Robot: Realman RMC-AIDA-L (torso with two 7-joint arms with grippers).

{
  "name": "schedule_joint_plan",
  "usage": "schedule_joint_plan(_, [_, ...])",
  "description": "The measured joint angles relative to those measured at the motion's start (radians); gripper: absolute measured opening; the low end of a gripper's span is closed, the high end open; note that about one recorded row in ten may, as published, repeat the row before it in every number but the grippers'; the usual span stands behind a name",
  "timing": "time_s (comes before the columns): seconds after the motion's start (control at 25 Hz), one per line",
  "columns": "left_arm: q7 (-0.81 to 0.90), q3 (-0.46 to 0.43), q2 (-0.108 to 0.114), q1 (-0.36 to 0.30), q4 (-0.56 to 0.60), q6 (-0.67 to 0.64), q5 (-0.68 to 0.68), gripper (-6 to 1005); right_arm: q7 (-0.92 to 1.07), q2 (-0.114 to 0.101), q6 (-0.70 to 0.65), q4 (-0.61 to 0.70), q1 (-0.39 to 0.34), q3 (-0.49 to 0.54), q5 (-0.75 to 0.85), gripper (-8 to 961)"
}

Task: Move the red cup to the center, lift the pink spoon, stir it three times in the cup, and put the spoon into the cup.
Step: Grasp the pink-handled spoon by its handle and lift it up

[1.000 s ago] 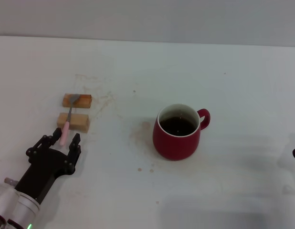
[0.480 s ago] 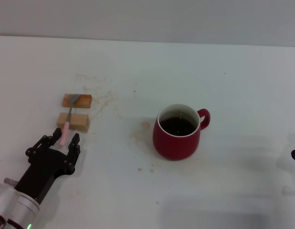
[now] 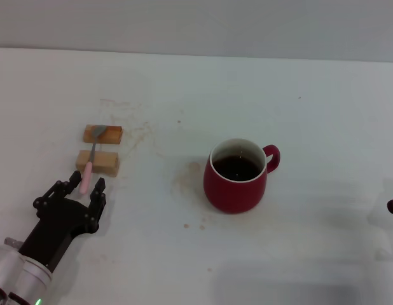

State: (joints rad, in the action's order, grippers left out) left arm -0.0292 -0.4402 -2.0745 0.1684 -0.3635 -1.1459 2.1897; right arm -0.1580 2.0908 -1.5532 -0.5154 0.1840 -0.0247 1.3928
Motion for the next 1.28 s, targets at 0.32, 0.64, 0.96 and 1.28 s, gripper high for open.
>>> schedule_joint_plan(0.32, [0.000, 0.000, 0.001, -0.001, 0.000, 0.000, 0.000, 420, 0.000, 0.000, 0.001, 0.000, 0.000, 0.000, 0.000, 0])
schedule_joint_plan(0.64, [0.001, 0.000, 0.001, -0.001, 0.000, 0.002, -0.001, 406, 0.000, -0.001, 0.001, 0.000, 0.000, 0.000, 0.000, 0])
schedule_joint_plan(0.96, [0.002, 0.000, 0.001, 0.000, 0.000, 0.007, -0.001, 391, 0.000, -0.002, 0.002, 0.000, 0.000, 0.000, 0.000, 1])
schedule_joint_plan(1.28, [0.001, 0.000, 0.001, 0.000, 0.000, 0.008, -0.001, 377, 0.000, -0.002, 0.002, 0.000, 0.000, -0.001, 0.000, 0])
